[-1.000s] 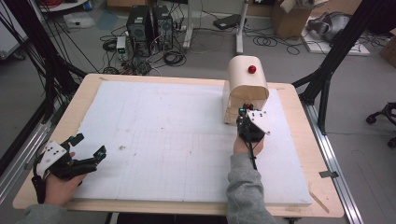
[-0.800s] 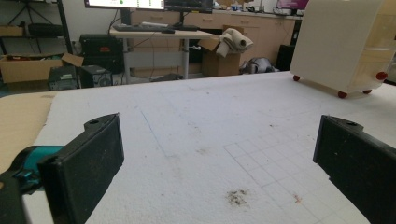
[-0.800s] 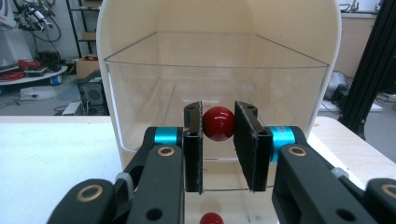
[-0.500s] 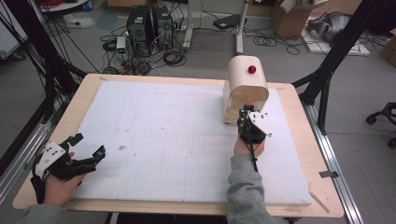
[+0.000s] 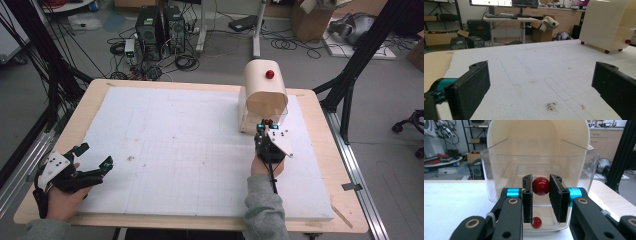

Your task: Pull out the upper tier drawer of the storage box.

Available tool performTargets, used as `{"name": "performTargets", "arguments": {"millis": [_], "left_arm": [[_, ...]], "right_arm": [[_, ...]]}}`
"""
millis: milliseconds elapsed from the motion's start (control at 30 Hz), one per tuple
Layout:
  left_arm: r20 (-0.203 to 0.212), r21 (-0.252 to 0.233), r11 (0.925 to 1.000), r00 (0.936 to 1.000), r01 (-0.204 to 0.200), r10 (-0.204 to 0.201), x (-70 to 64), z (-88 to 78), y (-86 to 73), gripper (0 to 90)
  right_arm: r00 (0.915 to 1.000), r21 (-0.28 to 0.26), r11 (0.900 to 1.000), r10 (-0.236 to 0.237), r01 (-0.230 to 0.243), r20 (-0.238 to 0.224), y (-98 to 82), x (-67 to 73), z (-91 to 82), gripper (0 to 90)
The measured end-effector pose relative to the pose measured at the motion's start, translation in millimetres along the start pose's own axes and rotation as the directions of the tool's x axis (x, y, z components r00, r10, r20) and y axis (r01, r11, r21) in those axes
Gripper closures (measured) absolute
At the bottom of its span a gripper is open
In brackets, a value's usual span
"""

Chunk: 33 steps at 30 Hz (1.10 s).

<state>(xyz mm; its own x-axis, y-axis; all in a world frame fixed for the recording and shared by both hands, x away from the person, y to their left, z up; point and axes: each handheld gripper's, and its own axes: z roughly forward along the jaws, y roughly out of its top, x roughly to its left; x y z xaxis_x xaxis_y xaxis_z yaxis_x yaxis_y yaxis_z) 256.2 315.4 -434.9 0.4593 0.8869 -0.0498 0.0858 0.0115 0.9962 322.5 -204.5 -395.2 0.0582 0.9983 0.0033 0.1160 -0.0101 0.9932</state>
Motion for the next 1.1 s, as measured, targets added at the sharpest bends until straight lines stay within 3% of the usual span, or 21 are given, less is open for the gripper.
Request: {"name": "performTargets", "arguments": {"millis": [800, 833, 867, 967, 1000, 1067, 1100], "left_arm": [[-0.001, 0.002, 1.0000, 1.0000, 0.000, 0.000, 0.0, 0.1, -0.1, 2.2], [-0.001, 0.002, 1.0000, 1.0000, -0.001, 0.001, 0.1, 0.1, -0.1, 2.2], [-0.001, 0.002, 1.0000, 1.0000, -0.001, 0.001, 0.1, 0.0, -0.1, 2.2], [-0.002, 0.001, 1.0000, 1.0000, -0.001, 0.001, 0.1, 0.0, -0.2, 2.2], [-0.001, 0.001, 1.0000, 1.0000, -0.003, 0.003, 0.0, -0.1, 0.0, 2.2], [0.000, 0.000, 1.0000, 1.0000, -0.004, 0.004, -0.1, 0.0, 0.0, 2.2], [0.000, 0.001, 1.0000, 1.0000, -0.004, 0.004, -0.1, -0.2, 0.1, 2.2]], "right_arm": [[1.0000, -0.004, 1.000, 0.002, -0.002, -0.006, -2.3, 0.9, -9.7, 71.7], [1.0000, -0.005, 1.000, 0.002, -0.002, -0.005, -2.1, 1.0, -10.5, 66.0], [1.0000, -0.010, 1.000, 0.002, -0.002, -0.007, -1.4, 2.4, -12.2, 53.1], [0.9999, -0.012, 1.000, -0.002, 0.002, -0.012, -0.8, 3.0, -13.3, 45.3], [0.9999, -0.012, 1.000, -0.002, 0.001, -0.016, -0.2, 2.1, -14.2, 35.1], [0.9999, -0.008, 1.000, 0.001, -0.001, -0.015, 0.0, 1.9, -14.5, 31.7], [1.0000, -0.008, 1.000, -0.001, 0.001, -0.009, 0.3, 1.1, -14.8, 24.6]]}}
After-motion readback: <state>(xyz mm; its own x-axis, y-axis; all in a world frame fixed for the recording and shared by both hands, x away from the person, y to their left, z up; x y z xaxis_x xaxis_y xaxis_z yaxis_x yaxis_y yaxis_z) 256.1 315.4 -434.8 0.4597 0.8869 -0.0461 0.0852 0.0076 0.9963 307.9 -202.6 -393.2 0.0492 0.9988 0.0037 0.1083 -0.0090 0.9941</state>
